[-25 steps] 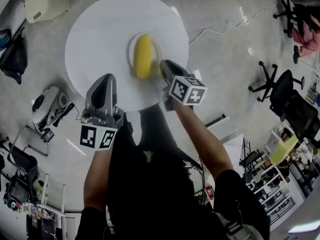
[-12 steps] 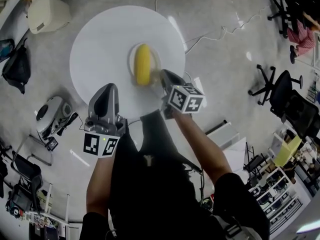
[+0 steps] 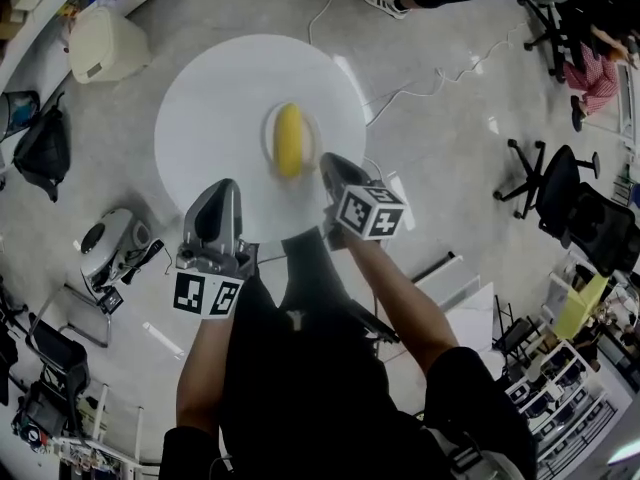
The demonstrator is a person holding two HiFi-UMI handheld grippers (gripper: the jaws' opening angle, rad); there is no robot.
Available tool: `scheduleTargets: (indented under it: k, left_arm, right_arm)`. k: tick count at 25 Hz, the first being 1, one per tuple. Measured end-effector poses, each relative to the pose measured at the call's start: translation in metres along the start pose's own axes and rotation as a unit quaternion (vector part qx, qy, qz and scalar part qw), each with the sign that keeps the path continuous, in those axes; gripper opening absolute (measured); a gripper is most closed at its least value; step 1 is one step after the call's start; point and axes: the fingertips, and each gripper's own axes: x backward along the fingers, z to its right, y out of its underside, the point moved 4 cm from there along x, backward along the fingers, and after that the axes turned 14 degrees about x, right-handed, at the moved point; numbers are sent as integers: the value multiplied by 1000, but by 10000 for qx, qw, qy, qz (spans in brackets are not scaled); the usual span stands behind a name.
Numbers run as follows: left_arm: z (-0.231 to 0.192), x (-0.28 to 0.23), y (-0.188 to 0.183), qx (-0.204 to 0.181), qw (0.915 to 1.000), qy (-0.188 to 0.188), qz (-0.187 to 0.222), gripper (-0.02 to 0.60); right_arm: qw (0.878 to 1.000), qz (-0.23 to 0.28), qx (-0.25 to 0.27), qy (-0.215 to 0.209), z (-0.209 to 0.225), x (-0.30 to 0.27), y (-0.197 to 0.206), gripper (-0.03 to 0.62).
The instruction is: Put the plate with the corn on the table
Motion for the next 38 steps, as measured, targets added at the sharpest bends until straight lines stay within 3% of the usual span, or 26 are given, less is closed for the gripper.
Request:
scheduleTargets:
  k: [20, 38]
  left_arm:
    - [45, 26, -49, -149, 9988, 376, 284, 5]
    - [73, 53, -88, -385, 9958, 684, 468, 6]
  right_arm:
    - [9961, 863, 143, 102, -51, 68, -53, 9]
    - [9841, 1724, 391, 189, -100, 138, -84, 9]
